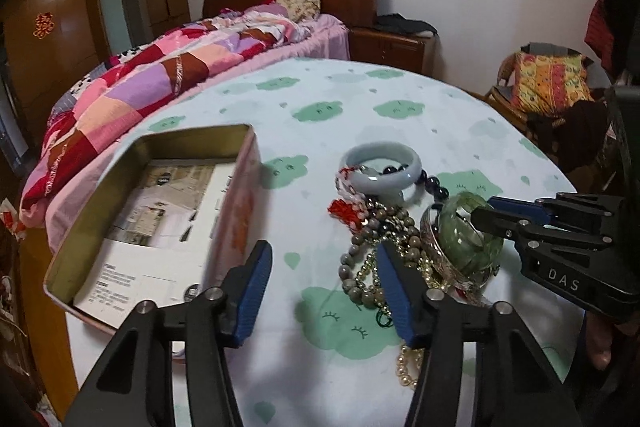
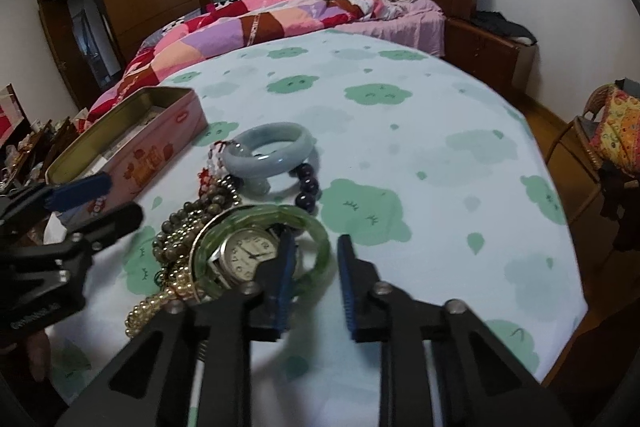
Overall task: Organize jewelry
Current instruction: 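Move left tool to the brown bead bracelet while right tool reaches the green jade bangle, then close left tool on the bead bracelet while right tool grips the green bangle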
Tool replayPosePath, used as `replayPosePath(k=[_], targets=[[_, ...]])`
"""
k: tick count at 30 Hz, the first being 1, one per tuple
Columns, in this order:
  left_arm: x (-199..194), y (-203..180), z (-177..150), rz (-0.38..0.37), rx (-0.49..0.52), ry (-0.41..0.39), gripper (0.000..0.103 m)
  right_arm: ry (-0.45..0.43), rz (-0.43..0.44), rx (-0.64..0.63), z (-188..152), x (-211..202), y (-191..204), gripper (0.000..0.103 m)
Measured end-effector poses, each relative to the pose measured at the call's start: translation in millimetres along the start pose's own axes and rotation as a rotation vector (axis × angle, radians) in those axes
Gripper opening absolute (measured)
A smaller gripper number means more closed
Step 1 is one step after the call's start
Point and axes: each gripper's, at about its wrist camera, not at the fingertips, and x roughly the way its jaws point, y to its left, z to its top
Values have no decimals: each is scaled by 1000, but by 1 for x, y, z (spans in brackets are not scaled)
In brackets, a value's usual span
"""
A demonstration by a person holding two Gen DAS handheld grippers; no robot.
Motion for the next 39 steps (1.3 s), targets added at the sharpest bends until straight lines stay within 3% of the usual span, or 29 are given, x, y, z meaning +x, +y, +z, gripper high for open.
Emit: replayPosePath(k=[4, 10, 14, 21, 25, 27, 28, 39], targets=[[3, -2, -1, -9, 2, 11, 54, -3, 28, 3, 0, 0, -1, 10], [9, -2, -1, -14, 7, 27, 54, -28, 59, 23, 2, -4, -5, 9], [16, -4, -1, -26, 17, 50, 40, -45, 45, 25, 4, -6, -6, 9], [34, -8, 1, -34, 32, 111, 40, -37, 28, 1, 3, -2, -1, 9], [37, -9, 3, -33, 41, 99, 39, -23, 28, 6, 2, 3, -3, 11], [37, -6, 2, -54, 26, 95, 32, -17, 28, 13, 1, 5, -4, 11], [37, -5, 1, -63, 25, 95, 12, -15, 28, 16, 1, 6, -5, 11], [36, -6, -2, -79, 39, 88, 12, 4, 11, 18, -1, 12, -7, 15]])
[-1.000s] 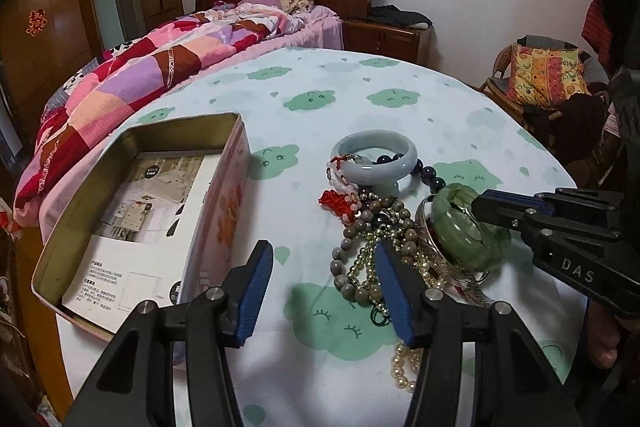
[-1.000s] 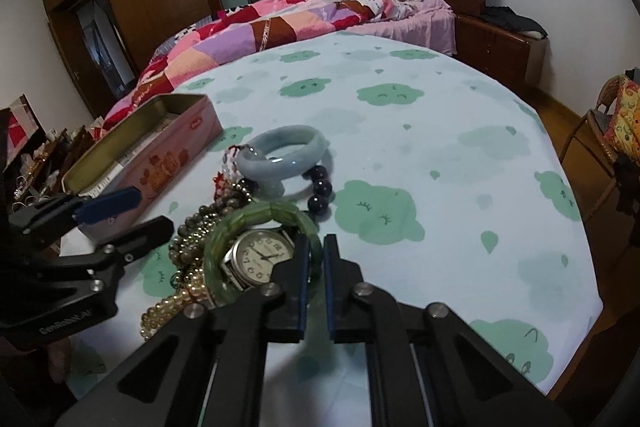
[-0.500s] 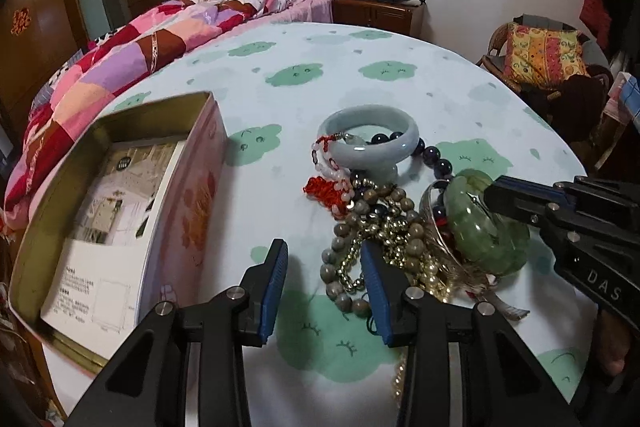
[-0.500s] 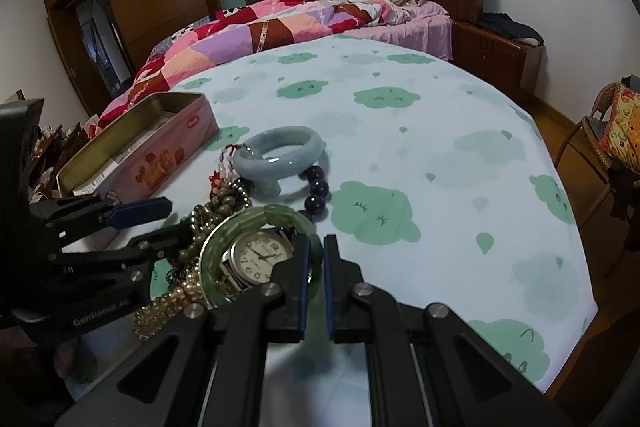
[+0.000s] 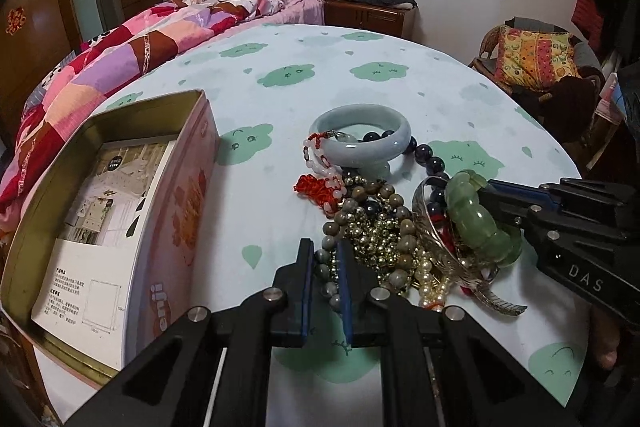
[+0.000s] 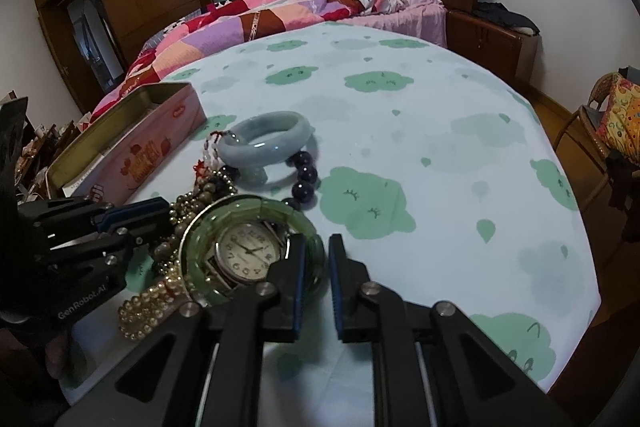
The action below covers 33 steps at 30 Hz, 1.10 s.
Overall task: Organize jewelry
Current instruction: 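Close left tool on the bead bracelet while right tool grips the green bangle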
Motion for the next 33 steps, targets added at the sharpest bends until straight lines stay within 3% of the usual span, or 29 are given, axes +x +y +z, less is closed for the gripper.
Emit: replayPosePath(k=[6, 15, 20, 33], targets=[[-6, 5, -1, 17, -21, -19, 8, -8, 14, -5, -1, -2, 0, 11], [-59, -1, 5, 23, 3, -167, 8, -89, 13, -37, 5, -22, 6, 9], [-74, -1, 9, 19, 5, -206, 8, -123, 21, -40, 11, -32, 7, 9], [-90, 16, 8, 47, -48, -237, 8, -140, 41, -70, 18, -35, 22, 9]])
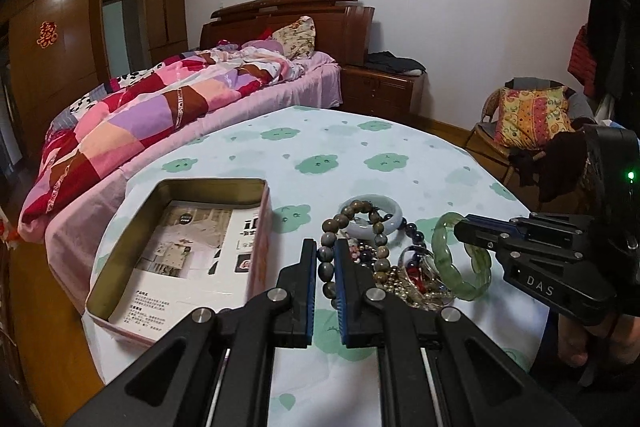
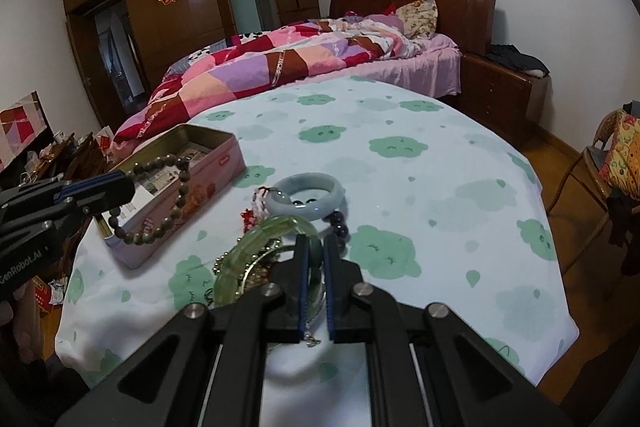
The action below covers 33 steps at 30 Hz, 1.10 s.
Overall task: Organize jewelry
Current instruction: 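Close left tool on the bead bracelet while right tool grips the green bangle, then carry the bead bracelet in left tool while right tool carries the bangle to the tin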
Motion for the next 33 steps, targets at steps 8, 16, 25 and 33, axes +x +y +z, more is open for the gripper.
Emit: replayPosePath(k=[8, 16, 25, 33], targets=[[-2, 17, 1, 35, -37, 1, 8, -2, 17, -8, 5, 4, 9, 9], [-2, 43, 5, 72, -82, -2, 8, 7, 60, -37, 20, 13, 28, 9], [4, 71, 9, 110, -120, 0, 8, 10, 108, -104, 41, 29, 65, 9], [14, 102, 12, 137, -169, -1, 8, 15, 126, -149, 59, 49, 96, 9]])
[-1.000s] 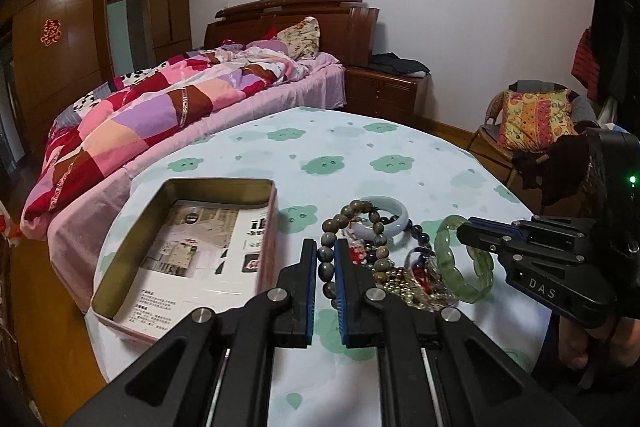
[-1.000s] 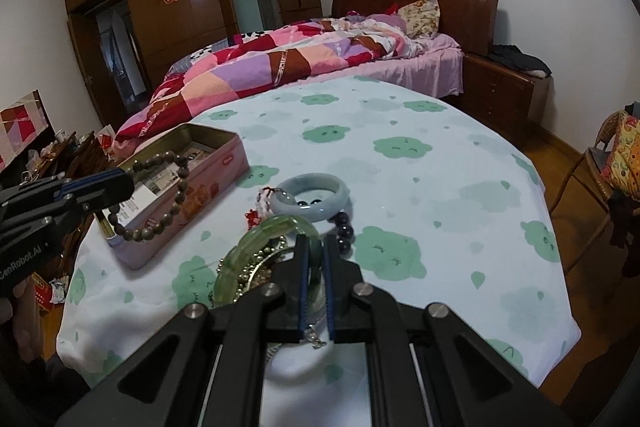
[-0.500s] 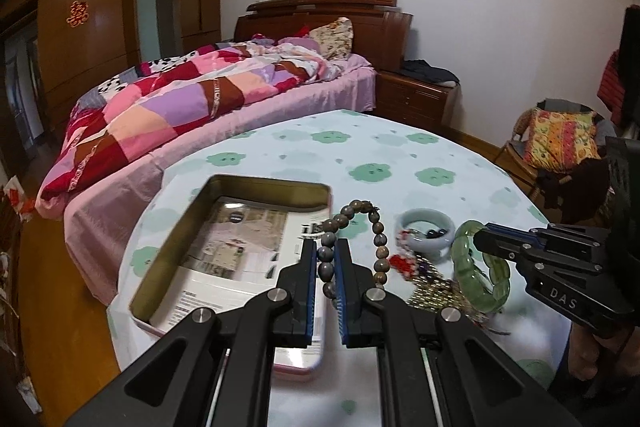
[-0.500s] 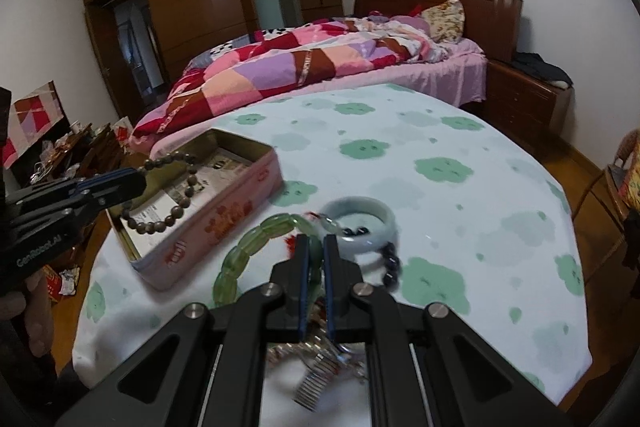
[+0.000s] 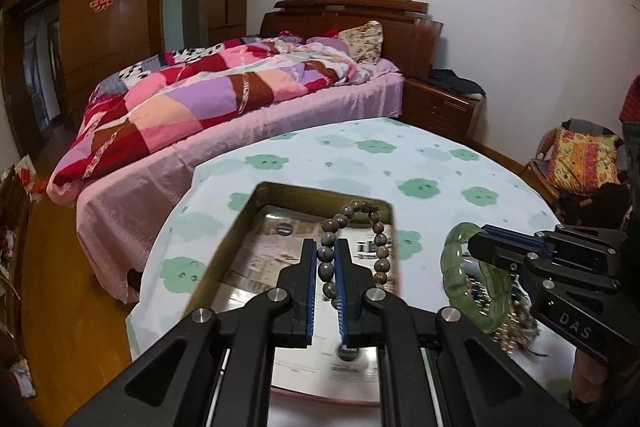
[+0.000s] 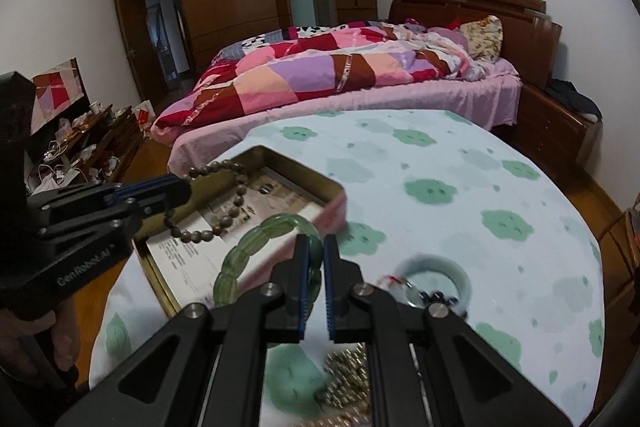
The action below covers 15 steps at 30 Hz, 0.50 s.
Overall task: Organize jewelry
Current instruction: 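Carry the bead bracelet in left tool while right tool carries the bangle to the tin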
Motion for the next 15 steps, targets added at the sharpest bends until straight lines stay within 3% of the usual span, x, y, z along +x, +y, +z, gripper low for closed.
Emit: replayPosePath(k=[15], targets=[[31, 37, 3, 24, -57, 36, 8, 52, -1, -23, 13, 49, 25, 9]])
